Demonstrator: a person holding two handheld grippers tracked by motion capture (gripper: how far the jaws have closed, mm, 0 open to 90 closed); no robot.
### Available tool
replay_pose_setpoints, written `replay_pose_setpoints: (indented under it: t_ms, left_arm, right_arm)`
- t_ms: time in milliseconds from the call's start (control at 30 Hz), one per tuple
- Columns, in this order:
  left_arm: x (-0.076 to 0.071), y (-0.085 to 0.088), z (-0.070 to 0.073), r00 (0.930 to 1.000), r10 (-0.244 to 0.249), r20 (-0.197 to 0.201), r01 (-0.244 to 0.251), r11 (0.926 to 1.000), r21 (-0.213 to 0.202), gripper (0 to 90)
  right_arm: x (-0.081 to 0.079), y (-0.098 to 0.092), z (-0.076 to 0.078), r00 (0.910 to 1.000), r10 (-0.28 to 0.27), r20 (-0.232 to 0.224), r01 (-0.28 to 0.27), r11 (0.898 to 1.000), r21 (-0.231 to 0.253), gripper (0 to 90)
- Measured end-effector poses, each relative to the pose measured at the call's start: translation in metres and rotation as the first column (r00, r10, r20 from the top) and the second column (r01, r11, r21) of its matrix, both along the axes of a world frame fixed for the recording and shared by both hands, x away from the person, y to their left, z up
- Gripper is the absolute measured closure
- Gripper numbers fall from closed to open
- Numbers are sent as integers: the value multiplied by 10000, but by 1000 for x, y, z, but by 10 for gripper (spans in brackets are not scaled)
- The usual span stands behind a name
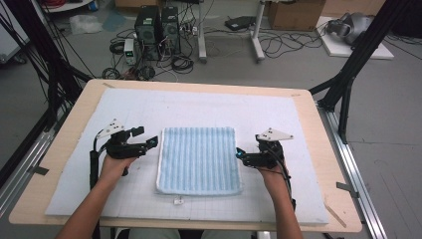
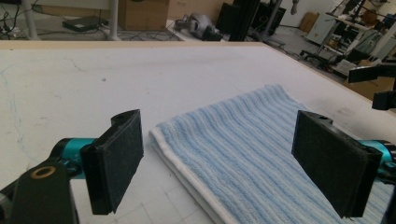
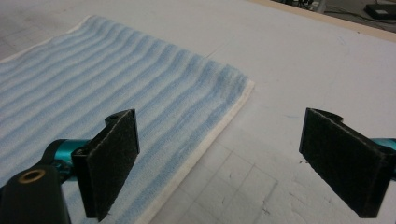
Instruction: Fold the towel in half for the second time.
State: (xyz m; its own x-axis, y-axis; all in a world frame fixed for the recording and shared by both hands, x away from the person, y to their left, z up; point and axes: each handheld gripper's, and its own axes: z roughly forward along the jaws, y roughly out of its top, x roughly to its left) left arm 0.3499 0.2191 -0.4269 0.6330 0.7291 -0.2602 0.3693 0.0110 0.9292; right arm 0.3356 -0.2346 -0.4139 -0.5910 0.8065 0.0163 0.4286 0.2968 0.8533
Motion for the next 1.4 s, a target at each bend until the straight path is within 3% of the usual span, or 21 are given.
replay_pose_setpoints:
  t_ms: [367,500,633,700,767,900,1033,1167,1267,1400]
  left_arm:
    - [4,1,-4,9993,156,-338,-145,9993,339,176]
    - [6,0,-2,9993,144,-331,-136,9996,266,176]
    - [14,-3,2,9990,41,-456,-10,9977,679,185]
    - [22,-5,4,9967,88,-812,-10,9954,954,204]
    - [28,-7,4,9955,164,-930,-81,9960,891,203]
    - [38,-13,4,9939,175,-1086,-50,9934,1143,209]
    - [50,-19,3,9924,400,-1163,-195,9848,1724,251]
    - [64,-24,0,9893,569,-1342,-296,9799,1971,257]
    - [72,-29,-4,9843,757,-1595,-381,9732,2269,270]
    - [81,-36,-12,9767,671,-2040,-135,9672,2535,301]
  right_arm:
    - [1,-1,-1,9999,65,-137,-64,10000,43,113]
    - [1,-2,-1,9999,79,-144,-77,9999,97,113]
    - [1,-3,-3,9996,70,-279,-68,9999,79,113]
    - [2,-3,-4,9994,13,-334,-10,10000,85,114]
    - [1,-3,-4,9994,9,-343,-6,10000,84,113]
    - [1,-3,-3,9995,10,-315,-5,9999,144,113]
    - [1,-3,-3,9994,40,-336,-36,9999,103,113]
    - [2,-2,-4,9992,47,-394,-44,10000,84,113]
    - [2,-2,-4,9991,21,-425,-16,9999,111,114]
    - [2,-2,-4,9988,17,-487,-11,9999,123,114]
